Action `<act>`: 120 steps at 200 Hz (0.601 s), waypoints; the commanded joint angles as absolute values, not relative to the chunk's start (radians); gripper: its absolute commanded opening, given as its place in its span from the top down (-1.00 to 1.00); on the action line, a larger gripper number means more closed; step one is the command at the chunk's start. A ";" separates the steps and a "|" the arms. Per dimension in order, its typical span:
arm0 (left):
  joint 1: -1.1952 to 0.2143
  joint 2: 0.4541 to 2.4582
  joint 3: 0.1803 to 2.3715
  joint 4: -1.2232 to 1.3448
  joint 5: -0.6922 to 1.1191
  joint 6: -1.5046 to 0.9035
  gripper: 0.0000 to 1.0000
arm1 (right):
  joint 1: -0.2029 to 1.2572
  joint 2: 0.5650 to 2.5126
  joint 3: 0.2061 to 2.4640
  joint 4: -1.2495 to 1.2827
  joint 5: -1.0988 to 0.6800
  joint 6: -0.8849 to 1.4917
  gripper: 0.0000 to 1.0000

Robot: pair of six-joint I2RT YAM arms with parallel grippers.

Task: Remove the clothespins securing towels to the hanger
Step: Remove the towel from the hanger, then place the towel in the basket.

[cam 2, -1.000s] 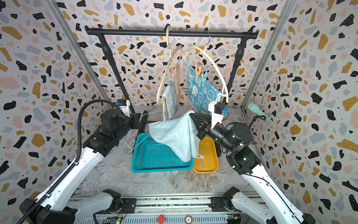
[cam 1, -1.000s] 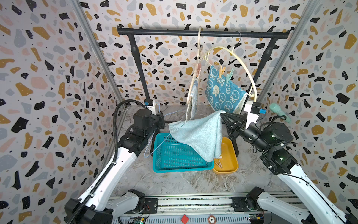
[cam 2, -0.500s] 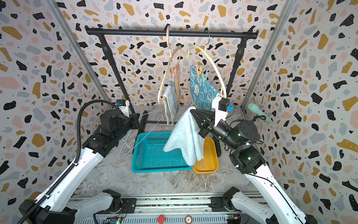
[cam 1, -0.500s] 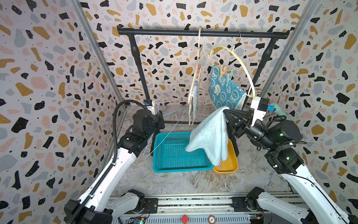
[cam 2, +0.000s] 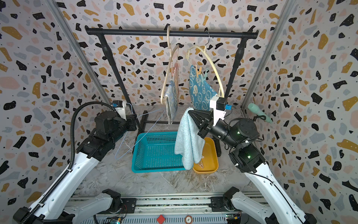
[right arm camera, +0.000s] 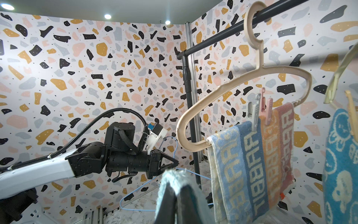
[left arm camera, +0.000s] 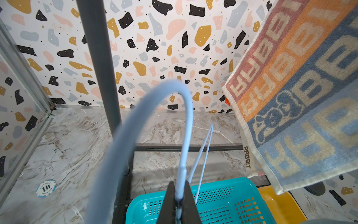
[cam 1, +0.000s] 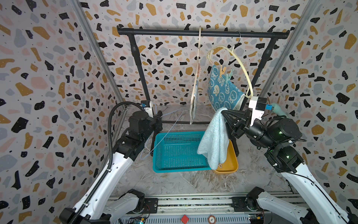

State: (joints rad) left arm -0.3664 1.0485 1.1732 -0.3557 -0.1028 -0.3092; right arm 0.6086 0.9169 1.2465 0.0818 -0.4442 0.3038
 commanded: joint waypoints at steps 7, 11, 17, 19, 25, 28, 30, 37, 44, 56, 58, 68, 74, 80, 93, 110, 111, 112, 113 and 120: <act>-0.361 1.026 1.232 -0.386 -0.083 -0.281 1.00 | 0.608 0.927 1.289 0.118 -0.507 0.309 1.00; -0.362 1.026 1.238 -0.394 -0.081 -0.281 1.00 | 0.607 0.931 1.288 0.118 -0.512 0.309 1.00; -0.361 1.026 1.250 -0.402 -0.079 -0.280 1.00 | 0.608 0.937 1.285 0.119 -0.520 0.311 1.00; -0.362 1.026 1.254 -0.405 -0.079 -0.279 1.00 | 0.609 0.938 1.284 0.118 -0.523 0.311 1.00; -0.361 1.025 1.263 -0.414 -0.073 -0.279 1.00 | 0.611 0.943 1.281 0.123 -0.530 0.311 1.00; -0.361 1.025 1.267 -0.416 -0.070 -0.279 1.00 | 0.612 0.944 1.279 0.124 -0.532 0.311 1.00; -0.360 1.024 1.269 -0.419 -0.068 -0.279 1.00 | 0.612 0.946 1.277 0.126 -0.533 0.310 1.00; -0.361 1.022 1.277 -0.425 -0.065 -0.279 1.00 | 0.614 0.951 1.273 0.132 -0.536 0.311 1.00; -0.361 1.019 1.287 -0.433 -0.065 -0.279 1.00 | 0.616 0.956 1.269 0.137 -0.542 0.311 1.00; -0.361 1.014 1.298 -0.445 -0.062 -0.279 1.00 | 0.621 0.967 1.269 0.143 -0.549 0.311 1.00; -0.361 1.013 1.300 -0.448 -0.061 -0.279 1.00 | 0.621 0.970 1.269 0.144 -0.550 0.311 1.00; -0.362 1.008 1.304 -0.455 -0.056 -0.280 1.00 | 0.625 0.979 1.267 0.152 -0.558 0.312 1.00; -0.361 1.005 1.305 -0.457 -0.053 -0.282 1.00 | 0.627 0.985 1.267 0.157 -0.561 0.313 1.00; -0.361 1.000 1.308 -0.461 -0.049 -0.282 1.00 | 0.630 0.989 1.267 0.161 -0.562 0.314 1.00; -0.361 0.992 1.313 -0.467 -0.043 -0.284 1.00 | 0.638 1.001 1.267 0.169 -0.573 0.314 1.00; -0.361 0.989 1.326 -0.484 -0.043 -0.284 1.00 | 0.652 1.013 1.264 0.181 -0.575 0.313 1.00; -0.361 0.989 1.326 -0.484 -0.043 -0.284 1.00 | 0.653 1.014 1.265 0.181 -0.576 0.314 1.00; -0.361 0.988 1.328 -0.485 -0.044 -0.284 1.00 | 0.654 1.016 1.264 0.181 -0.576 0.313 1.00; -0.361 0.989 1.329 -0.486 -0.043 -0.284 1.00 | 0.655 1.016 1.264 0.182 -0.577 0.314 1.00; -0.361 0.990 1.334 -0.493 -0.044 -0.285 1.00 | 0.659 1.022 1.261 0.185 -0.579 0.312 1.00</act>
